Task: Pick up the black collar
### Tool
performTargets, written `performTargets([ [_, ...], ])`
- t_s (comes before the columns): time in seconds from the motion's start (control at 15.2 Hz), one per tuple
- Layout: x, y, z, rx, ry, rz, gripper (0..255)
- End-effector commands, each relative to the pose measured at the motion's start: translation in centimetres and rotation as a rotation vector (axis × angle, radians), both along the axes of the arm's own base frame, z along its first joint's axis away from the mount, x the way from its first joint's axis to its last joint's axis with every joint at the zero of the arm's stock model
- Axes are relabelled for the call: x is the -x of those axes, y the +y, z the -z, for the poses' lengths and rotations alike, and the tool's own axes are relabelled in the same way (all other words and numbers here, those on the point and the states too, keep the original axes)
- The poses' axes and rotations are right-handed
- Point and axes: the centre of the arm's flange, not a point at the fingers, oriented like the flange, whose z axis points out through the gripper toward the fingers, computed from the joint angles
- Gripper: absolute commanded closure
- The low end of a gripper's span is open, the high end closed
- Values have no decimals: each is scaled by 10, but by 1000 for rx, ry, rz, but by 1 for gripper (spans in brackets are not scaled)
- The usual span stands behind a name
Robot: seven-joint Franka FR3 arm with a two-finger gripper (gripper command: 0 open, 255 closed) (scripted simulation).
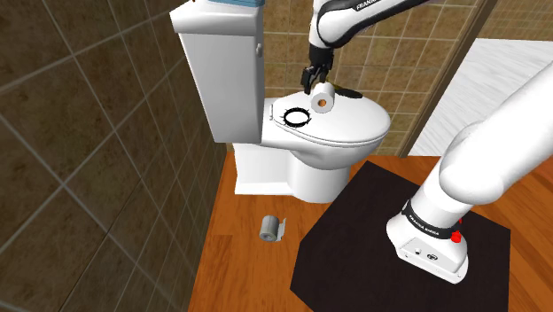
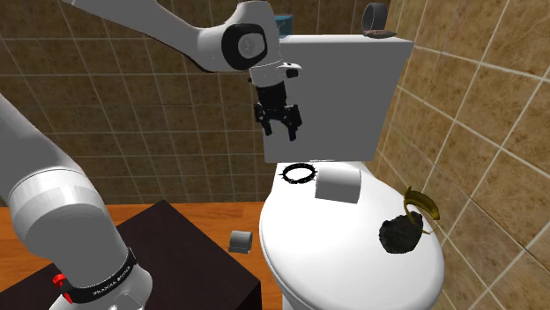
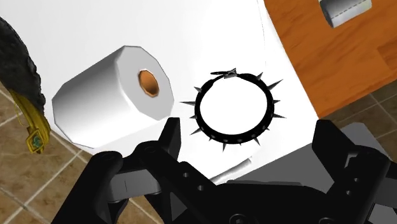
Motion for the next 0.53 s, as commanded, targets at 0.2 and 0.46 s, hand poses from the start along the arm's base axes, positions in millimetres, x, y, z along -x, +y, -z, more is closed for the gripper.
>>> performTargets([
  [0.2, -38, -27, 47, 30, 28, -23, 0],
  [0.46, -68, -48, 85, 53, 51, -40, 0],
])
